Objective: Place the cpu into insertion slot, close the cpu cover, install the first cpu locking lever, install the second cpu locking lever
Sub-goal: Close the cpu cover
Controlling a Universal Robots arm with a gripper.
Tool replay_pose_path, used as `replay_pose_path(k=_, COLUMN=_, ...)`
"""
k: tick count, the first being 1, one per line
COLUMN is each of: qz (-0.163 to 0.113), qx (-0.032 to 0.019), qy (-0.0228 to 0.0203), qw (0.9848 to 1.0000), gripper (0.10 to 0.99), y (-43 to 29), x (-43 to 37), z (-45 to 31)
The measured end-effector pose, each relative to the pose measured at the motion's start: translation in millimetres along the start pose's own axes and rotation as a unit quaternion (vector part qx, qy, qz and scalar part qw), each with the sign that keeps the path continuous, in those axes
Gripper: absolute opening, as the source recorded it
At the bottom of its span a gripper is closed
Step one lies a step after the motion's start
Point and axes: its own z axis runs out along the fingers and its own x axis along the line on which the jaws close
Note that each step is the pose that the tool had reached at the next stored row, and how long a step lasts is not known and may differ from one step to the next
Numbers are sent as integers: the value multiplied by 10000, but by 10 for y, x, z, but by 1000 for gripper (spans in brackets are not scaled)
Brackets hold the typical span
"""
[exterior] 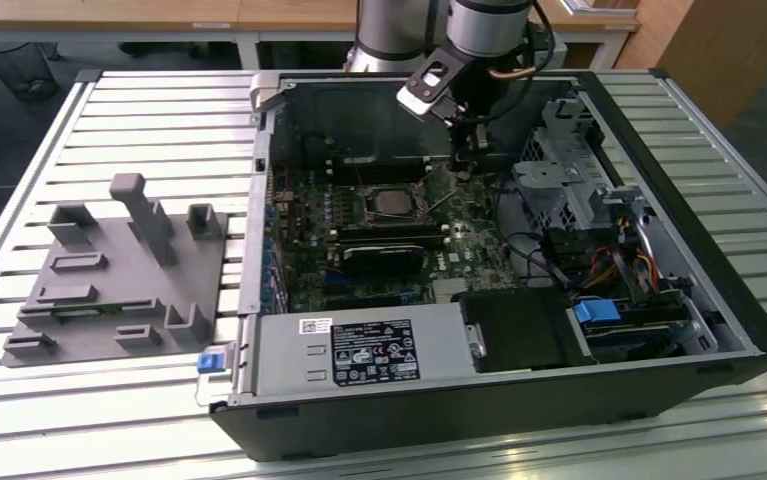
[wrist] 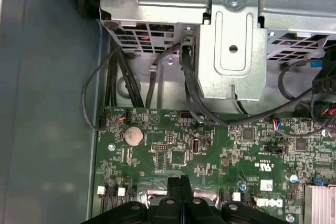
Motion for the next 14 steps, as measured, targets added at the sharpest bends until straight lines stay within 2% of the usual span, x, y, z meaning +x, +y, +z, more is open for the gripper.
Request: replay_pose_path(k=14, qz=19, qx=3, qy=-6, qw=10000, gripper=106, y=83, x=8, z=27)
